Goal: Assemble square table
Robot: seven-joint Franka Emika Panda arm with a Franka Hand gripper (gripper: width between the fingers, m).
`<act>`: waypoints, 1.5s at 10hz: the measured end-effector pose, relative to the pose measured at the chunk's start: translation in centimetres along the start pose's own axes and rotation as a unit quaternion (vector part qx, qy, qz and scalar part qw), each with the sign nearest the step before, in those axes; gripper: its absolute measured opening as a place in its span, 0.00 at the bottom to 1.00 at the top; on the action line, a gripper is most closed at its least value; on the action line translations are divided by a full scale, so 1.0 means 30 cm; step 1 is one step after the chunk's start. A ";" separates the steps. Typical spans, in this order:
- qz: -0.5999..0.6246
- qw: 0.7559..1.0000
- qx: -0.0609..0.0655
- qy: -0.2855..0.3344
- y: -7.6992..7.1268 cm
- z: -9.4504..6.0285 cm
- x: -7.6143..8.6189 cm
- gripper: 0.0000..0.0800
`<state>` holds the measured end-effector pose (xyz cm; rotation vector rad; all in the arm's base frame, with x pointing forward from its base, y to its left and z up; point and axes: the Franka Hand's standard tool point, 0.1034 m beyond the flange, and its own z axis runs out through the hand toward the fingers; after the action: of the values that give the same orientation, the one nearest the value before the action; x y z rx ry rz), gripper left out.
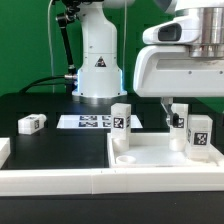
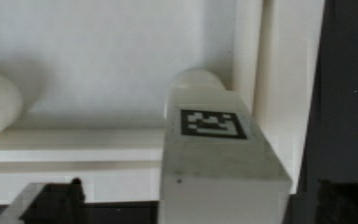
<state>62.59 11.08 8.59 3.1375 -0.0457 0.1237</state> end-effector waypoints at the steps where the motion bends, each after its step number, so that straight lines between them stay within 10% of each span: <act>1: 0.002 1.000 0.000 0.000 0.001 0.002 -0.001 0.81; 3: 0.003 1.000 0.000 0.001 0.003 0.002 -0.001 0.48; 5: 0.018 1.000 0.000 0.001 0.003 0.001 0.000 0.36; 10: 0.173 0.985 0.001 0.000 0.003 0.003 -0.001 0.36; 15: 0.463 0.886 0.012 -0.009 -0.007 0.006 -0.007 0.36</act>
Offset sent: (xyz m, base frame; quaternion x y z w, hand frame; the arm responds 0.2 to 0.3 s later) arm 0.0000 0.0000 0.0000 0.0000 0.0000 0.0650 0.9979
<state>62.41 11.31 8.39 2.8165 -1.5207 0.0843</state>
